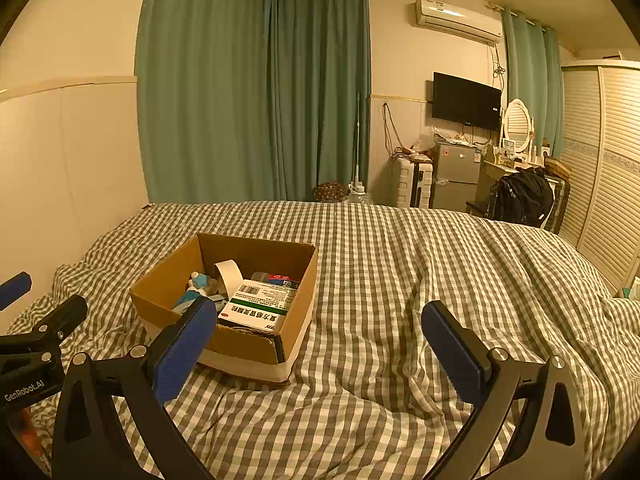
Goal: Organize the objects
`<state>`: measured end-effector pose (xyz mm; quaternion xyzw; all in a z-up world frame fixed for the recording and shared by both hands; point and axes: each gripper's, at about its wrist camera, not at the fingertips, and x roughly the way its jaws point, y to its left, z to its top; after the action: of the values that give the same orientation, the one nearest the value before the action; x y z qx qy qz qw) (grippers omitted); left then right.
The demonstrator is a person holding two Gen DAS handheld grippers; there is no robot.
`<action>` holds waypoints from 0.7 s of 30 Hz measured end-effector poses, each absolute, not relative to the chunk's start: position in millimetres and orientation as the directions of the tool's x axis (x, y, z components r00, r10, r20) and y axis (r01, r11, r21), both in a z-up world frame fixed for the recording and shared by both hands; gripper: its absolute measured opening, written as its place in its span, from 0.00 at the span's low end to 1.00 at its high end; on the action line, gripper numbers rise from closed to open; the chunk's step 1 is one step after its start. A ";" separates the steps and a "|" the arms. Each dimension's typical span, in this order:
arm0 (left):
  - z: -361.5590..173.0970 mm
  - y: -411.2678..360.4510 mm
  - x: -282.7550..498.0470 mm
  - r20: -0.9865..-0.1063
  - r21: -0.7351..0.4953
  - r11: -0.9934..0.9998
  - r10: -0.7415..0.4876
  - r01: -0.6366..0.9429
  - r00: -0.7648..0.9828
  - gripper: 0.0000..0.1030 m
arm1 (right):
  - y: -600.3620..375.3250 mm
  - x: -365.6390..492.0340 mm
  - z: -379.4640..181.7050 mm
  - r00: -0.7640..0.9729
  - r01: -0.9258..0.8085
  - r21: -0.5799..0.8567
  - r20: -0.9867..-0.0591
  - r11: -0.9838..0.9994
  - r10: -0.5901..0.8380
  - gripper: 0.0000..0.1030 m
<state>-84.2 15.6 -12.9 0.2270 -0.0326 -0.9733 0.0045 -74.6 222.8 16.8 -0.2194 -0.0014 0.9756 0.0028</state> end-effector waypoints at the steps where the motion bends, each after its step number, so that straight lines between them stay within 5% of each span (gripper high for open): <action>1: -12.7 15.5 -84.4 -0.441 0.066 -0.998 -0.024 -0.006 -0.897 1.00 | 223.3 -74.4 16.9 -0.904 -0.006 -0.004 -0.428 -1.000 0.007 1.00; 21: -13.8 15.0 -87.6 -0.451 0.069 -0.998 -0.032 0.001 -0.892 1.00 | 225.1 -75.0 16.0 -0.901 -0.012 0.002 -0.433 -1.000 0.010 1.00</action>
<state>-87.6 15.0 -13.8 0.2323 -0.0337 -0.9720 0.0086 -75.0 225.1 16.0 -0.2219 0.0023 0.9751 0.0055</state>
